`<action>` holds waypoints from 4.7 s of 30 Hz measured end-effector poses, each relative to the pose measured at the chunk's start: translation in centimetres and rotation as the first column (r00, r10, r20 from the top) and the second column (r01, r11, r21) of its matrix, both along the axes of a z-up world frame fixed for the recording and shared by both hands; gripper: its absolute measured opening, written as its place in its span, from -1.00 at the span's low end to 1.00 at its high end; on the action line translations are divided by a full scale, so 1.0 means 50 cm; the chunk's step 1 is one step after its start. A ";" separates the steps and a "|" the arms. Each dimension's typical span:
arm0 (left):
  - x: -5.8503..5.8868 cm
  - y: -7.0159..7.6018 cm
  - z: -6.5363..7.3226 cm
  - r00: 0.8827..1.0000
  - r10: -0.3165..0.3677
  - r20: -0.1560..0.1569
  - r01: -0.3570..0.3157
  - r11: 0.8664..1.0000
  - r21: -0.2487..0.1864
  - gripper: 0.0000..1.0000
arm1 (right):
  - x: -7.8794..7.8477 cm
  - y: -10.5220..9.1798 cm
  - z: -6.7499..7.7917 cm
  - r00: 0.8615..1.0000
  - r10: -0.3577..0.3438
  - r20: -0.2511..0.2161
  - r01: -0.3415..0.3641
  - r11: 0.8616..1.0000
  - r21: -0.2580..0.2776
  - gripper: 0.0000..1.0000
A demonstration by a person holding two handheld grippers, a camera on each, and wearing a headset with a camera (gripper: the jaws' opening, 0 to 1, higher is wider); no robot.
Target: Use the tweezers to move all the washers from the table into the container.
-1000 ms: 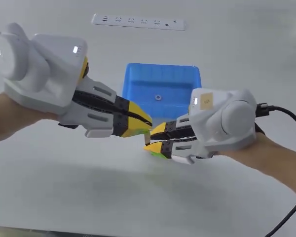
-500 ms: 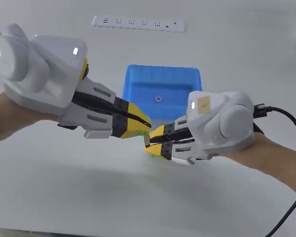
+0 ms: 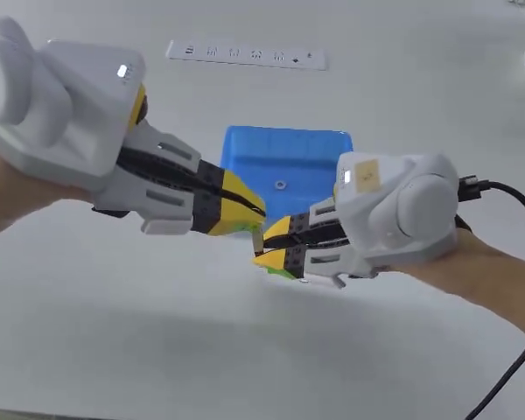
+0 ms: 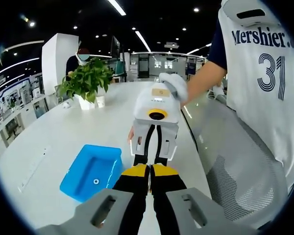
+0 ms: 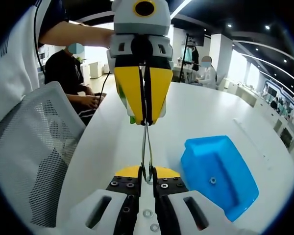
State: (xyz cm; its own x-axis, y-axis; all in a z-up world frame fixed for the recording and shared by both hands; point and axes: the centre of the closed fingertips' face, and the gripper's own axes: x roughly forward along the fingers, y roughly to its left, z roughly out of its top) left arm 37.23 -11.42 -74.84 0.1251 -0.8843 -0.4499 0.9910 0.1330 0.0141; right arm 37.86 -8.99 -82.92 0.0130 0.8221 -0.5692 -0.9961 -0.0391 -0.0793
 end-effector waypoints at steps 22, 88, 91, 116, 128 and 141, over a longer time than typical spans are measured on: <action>0.050 -0.016 0.075 0.994 -0.042 0.100 0.042 0.999 -0.001 -0.90 | 0.058 -0.009 0.077 0.999 -0.010 0.049 0.008 0.999 0.034 -0.82; 0.228 0.003 -0.046 0.994 -0.023 0.111 0.012 0.994 0.107 -0.90 | 0.226 0.008 -0.044 0.996 -0.091 0.005 0.091 0.995 -0.047 -0.81; 0.229 0.002 -0.046 0.994 -0.025 0.110 0.013 0.994 0.108 -0.90 | 0.226 0.008 -0.043 0.996 -0.094 0.004 0.094 0.995 -0.045 -0.81; 0.224 0.006 -0.005 0.987 -0.030 0.160 0.012 0.993 0.116 -0.90 | 0.231 0.008 0.011 0.991 -0.129 0.041 0.130 0.992 -0.010 -0.78; 0.182 -0.004 0.052 0.981 -0.054 0.188 0.032 0.992 0.119 -0.90 | 0.204 -0.011 0.068 0.986 -0.153 0.068 0.151 0.988 0.024 -0.78; 0.114 -0.033 0.102 0.974 -0.088 0.209 0.069 0.993 0.097 -0.90 | 0.151 -0.032 0.109 0.984 -0.143 0.109 0.140 0.989 0.042 -0.78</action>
State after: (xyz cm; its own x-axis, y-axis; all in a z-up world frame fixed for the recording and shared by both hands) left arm 42.91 -13.09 -69.76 0.1581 -0.8528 -0.4977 0.9712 0.0435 0.2341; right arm 45.42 -10.60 -77.45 0.1925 0.8260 -0.5297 -0.9762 0.1062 -0.1892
